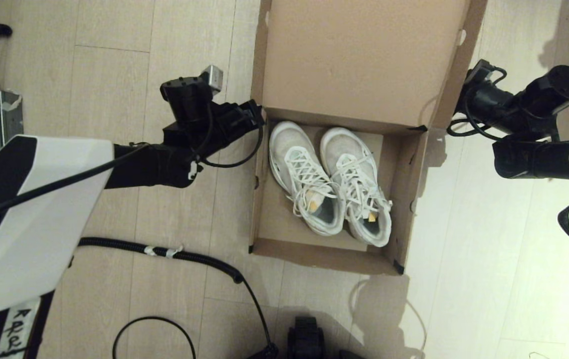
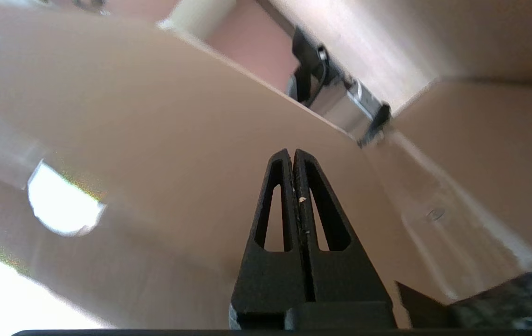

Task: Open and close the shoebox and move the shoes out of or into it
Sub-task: Close the shoe box

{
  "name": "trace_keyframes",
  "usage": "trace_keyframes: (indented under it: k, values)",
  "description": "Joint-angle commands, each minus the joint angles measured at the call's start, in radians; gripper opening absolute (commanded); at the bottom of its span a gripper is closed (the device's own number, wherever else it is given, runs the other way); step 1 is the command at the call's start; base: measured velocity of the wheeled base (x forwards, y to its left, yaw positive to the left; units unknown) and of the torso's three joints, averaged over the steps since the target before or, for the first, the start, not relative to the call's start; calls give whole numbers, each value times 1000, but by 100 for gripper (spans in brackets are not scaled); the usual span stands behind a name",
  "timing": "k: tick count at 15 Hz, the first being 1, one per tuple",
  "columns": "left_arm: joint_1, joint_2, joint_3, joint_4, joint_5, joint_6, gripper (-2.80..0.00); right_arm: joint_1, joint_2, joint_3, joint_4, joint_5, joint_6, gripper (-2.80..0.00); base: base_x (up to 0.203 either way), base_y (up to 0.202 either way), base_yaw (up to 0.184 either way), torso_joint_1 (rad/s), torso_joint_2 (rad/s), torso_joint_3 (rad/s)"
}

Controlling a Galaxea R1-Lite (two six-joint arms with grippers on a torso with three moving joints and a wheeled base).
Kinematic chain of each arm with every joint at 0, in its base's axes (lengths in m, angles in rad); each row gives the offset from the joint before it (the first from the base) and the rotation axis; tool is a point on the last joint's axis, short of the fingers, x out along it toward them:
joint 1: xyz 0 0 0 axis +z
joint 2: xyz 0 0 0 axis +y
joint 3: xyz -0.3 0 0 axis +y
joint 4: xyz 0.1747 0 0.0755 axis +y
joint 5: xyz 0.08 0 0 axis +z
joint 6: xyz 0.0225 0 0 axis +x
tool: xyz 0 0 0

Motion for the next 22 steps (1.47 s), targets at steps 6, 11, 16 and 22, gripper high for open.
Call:
trace_keyframes:
  k: [6,11,16,22]
  values:
    - [-26,-51,1,-60,66,-1,-280,10,-35,-1,-22,16,12,-280,0,0,0,0,0,0]
    - [-55,-129,18,-57,119,-1,-280,6,-102,2,-19,29,13,-280,0,0,0,0,0,0]
    - [-92,-219,11,-11,113,-1,-280,7,-186,6,24,29,15,-280,0,0,0,0,0,0]
    - [-131,-321,15,51,112,-1,-280,8,-307,44,98,79,22,-280,0,0,0,0,0,0]
